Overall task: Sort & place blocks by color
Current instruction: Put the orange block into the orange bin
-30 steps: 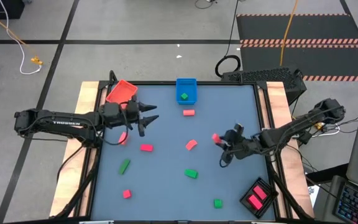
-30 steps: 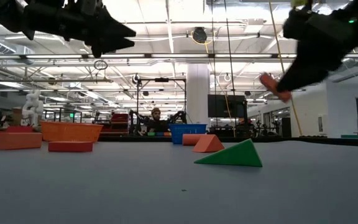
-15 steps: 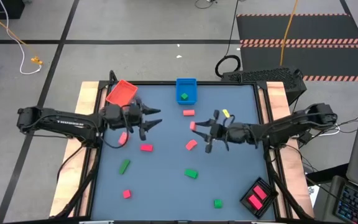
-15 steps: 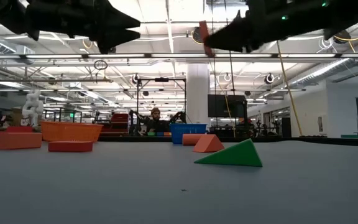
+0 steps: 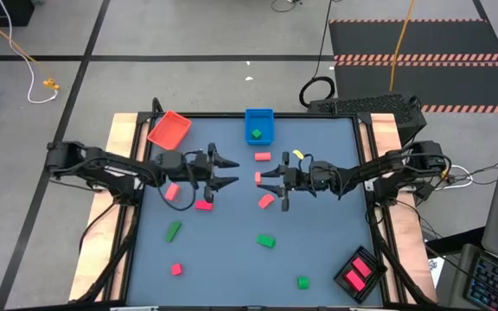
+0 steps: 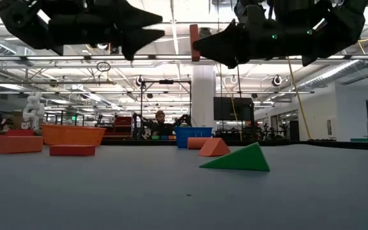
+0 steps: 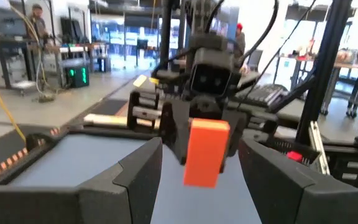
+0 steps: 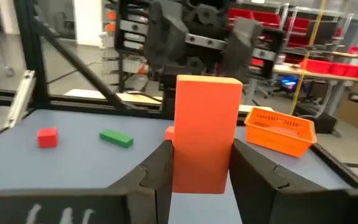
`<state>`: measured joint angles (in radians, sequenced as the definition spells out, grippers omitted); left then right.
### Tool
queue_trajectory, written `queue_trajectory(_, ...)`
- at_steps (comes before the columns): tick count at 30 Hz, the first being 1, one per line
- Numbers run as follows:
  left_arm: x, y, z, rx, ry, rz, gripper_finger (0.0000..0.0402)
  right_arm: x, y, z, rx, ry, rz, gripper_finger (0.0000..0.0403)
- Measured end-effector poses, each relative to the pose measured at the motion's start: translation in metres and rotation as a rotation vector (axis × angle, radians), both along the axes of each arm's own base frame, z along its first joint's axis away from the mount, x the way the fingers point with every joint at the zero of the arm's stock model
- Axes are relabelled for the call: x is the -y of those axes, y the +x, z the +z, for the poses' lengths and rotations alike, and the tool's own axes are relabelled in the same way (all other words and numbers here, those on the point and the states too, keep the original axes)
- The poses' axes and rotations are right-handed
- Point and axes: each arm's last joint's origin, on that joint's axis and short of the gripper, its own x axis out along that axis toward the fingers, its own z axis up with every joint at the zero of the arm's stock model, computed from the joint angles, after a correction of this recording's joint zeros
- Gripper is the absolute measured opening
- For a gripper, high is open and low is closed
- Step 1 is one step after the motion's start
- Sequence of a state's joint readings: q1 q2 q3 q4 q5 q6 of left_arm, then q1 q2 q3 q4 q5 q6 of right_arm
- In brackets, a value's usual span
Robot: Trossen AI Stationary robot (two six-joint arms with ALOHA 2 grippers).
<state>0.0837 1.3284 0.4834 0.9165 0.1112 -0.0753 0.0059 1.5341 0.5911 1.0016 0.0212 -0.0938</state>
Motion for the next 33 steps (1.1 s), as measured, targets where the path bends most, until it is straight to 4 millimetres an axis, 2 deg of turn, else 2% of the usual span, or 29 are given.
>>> queue_trajectory(8, 0.004, 0.043, -0.006, -0.043, -0.017, -0.042, 0.0214, -0.001, 0.0, 0.0, 0.009, 0.003, 0.013, 0.0117)
queue_trajectory(12, 0.006, 0.057, -0.01, -0.058, -0.012, -0.057, 0.0214, -0.002, 0.0, 0.0, 0.003, 0.003, 0.027, 0.0117)
queue_trajectory(17, 0.01, 0.07, -0.013, -0.065, -0.009, -0.067, 0.0214, -0.002, 0.0, 0.0, 0.0, 0.015, 0.027, 0.0117)
queue_trajectory(23, 0.012, 0.072, -0.014, -0.051, -0.018, -0.056, 0.0213, -0.002, 0.0, -0.002, -0.012, 0.029, 0.025, 0.0117)
queue_trajectory(26, 0.011, 0.073, -0.014, -0.052, -0.037, -0.017, 0.019, 0.0, 0.0, -0.001, -0.008, 0.042, -0.01, 0.0117)
queue_trajectory(29, 0.01, 0.073, -0.014, -0.053, -0.035, 0.012, 0.0132, 0.001, 0.0, -0.001, -0.006, 0.06, -0.059, 0.015)
queue_trajectory(33, 0.01, 0.073, -0.015, -0.061, -0.038, 0.019, 0.0131, 0.002, 0.0, -0.001, -0.007, 0.055, -0.081, 0.0207)
